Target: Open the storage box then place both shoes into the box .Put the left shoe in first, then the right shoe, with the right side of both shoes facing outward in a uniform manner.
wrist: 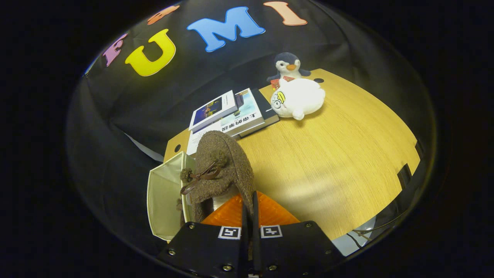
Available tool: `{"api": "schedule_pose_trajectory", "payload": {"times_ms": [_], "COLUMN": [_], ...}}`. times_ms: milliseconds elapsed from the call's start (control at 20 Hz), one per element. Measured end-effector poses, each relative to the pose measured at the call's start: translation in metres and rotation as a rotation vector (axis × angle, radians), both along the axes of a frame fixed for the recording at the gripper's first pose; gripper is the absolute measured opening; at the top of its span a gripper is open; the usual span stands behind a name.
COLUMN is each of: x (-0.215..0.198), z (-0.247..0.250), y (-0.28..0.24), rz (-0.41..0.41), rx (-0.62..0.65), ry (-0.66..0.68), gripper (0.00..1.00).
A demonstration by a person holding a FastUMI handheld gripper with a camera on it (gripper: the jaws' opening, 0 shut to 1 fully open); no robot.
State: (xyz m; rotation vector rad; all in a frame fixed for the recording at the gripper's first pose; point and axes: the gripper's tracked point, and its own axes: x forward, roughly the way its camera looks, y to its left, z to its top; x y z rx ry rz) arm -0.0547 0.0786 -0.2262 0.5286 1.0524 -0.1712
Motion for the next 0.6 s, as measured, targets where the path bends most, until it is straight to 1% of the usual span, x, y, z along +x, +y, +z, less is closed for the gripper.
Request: {"api": "schedule_pose_trajectory", "payload": {"times_ms": [400,600], "x": [0.020,0.032], "z": [0.010,0.013], "y": [0.055,0.083], "rz": [-0.014,-0.017], "rx": [0.005,0.033], "ry": [-0.033,-0.044], "gripper": [0.04,0.05]}}
